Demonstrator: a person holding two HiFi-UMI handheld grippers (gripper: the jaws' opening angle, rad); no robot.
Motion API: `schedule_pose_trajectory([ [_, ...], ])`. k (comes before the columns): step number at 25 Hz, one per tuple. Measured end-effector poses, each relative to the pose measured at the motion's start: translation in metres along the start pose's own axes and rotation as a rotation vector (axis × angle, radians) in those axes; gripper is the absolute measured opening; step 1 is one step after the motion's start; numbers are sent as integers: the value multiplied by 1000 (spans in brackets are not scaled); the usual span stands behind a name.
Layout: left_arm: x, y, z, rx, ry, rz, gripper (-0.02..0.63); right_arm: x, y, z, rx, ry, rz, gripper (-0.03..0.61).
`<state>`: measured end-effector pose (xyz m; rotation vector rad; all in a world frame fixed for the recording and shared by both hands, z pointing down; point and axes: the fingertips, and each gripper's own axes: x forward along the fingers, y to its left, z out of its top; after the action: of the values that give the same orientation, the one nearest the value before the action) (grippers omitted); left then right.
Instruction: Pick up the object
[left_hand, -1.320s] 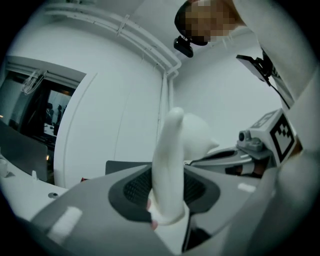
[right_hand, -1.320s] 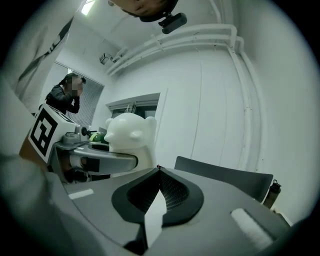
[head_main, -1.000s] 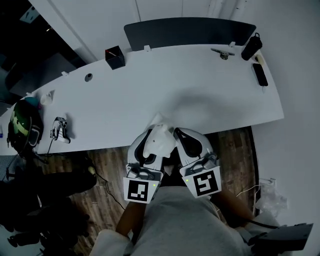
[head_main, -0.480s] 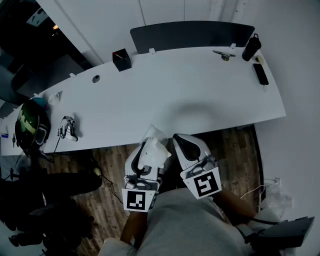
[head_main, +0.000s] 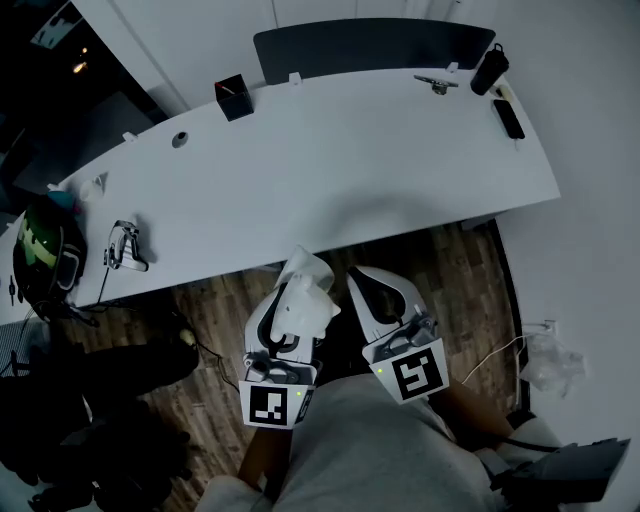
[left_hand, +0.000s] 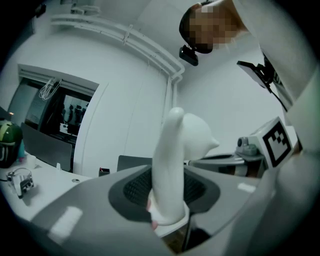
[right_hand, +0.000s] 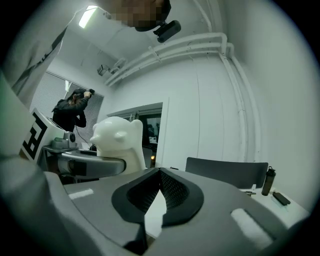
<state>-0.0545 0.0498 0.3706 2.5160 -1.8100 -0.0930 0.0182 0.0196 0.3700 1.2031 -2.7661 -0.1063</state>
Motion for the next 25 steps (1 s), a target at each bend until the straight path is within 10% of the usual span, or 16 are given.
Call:
schedule_pose_trajectory([
  [25, -3, -5, 17, 23, -55, 16, 138, -10, 1, 9, -128, 3, 47, 2],
])
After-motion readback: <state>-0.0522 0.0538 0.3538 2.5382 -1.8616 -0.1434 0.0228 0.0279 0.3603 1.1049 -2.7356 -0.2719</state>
